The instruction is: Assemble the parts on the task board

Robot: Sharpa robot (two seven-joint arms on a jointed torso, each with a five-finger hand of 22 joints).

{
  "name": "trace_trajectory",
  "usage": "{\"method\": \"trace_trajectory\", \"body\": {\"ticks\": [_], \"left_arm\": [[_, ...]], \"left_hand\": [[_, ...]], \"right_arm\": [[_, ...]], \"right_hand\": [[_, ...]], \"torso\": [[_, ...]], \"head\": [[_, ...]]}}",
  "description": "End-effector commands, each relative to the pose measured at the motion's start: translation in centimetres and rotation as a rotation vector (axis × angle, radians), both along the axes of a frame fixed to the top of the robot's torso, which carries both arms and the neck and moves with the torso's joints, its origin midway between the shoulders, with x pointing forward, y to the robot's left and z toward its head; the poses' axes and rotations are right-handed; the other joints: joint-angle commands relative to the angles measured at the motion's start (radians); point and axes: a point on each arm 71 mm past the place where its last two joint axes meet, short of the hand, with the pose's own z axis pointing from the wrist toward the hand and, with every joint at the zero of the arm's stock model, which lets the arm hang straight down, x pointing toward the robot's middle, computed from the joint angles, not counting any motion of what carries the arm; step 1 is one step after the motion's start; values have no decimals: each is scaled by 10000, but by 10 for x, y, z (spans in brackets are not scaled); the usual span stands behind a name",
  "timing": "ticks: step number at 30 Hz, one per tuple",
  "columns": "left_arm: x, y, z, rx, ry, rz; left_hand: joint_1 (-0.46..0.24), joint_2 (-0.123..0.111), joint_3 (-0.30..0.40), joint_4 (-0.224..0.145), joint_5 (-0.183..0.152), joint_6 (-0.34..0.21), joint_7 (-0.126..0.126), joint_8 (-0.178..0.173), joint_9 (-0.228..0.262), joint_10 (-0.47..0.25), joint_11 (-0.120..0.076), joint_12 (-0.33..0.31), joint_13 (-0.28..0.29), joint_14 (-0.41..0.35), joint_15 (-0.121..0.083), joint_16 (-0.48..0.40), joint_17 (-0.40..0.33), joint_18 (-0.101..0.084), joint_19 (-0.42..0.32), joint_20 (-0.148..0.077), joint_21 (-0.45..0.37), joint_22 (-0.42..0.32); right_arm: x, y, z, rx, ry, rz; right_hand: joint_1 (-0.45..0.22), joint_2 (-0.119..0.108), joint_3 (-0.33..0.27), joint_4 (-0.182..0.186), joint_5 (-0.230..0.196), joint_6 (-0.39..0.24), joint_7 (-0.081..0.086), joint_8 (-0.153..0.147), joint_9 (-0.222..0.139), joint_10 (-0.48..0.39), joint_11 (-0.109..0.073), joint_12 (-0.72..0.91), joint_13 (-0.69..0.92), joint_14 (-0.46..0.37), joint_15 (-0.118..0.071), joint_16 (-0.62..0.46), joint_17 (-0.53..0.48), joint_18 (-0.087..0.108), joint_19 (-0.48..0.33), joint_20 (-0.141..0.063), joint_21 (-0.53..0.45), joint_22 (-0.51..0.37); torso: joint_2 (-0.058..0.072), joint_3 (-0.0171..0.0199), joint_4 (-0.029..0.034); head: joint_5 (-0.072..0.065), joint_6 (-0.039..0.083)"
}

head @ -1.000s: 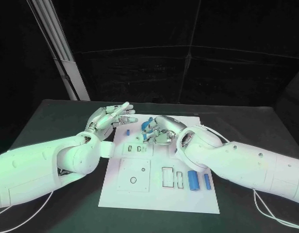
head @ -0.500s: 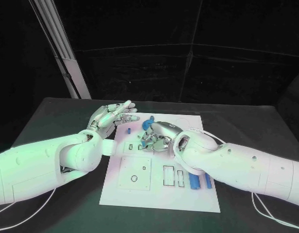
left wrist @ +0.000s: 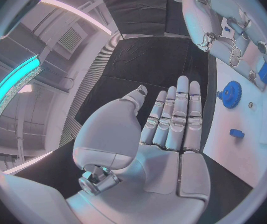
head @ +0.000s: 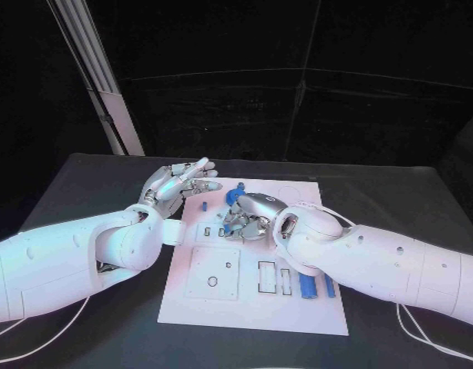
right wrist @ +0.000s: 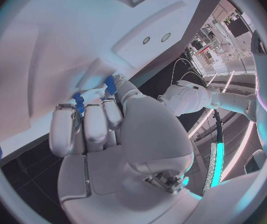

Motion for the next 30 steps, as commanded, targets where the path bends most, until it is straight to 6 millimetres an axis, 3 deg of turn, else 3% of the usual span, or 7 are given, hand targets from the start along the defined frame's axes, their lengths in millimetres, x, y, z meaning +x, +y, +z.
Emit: {"method": "trace_trajectory", "body": {"ticks": [1, 19, 30], "left_arm": [[0, -1, 2, -124, -110, -90], [0, 0, 2, -131, -96, -106], [0, -1, 2, -139, -78, -131]], "left_hand": [[68, -3, -5, -53, 3, -54, 5, 10, -1, -46, 21, -34, -10, -77, 18, -58, 8, 142, 21, 15, -51, -15], [68, -3, -5, -53, 3, -54, 5, 10, -1, -46, 21, -34, -10, -77, 18, -58, 8, 142, 21, 15, -51, -15], [64, 3, 5, -61, 2, -55, 6, 15, -1, -44, 23, -34, -10, -80, 18, -65, 9, 143, 19, 18, -61, -23]], "right_arm": [[0, -2, -3, -415, -8, 47], [-1, -4, -5, -784, 80, 87], [-1, -2, -4, -883, 32, 15]], "right_hand": [[-53, -24, 55, -15, 60, 259, -156, 46, 1, -16, -38, -51, -11, 128, -35, -37, -9, -111, -60, 40, -64, -2], [-398, -419, 78, -11, 46, 5, -28, -146, -101, -231, 66, -375, -249, 95, 45, -129, -159, -80, -157, 105, -144, -161], [-1017, -877, -125, 224, 421, -257, 72, -311, -152, -412, 164, -652, -467, 53, 131, -254, -347, -47, -245, 191, -230, -318]], "torso": [[-2, -5, -3], [2, 0, 3], [-3, -3, 2]], "head": [[2, -1], [1, -25], [6, -18]]}}
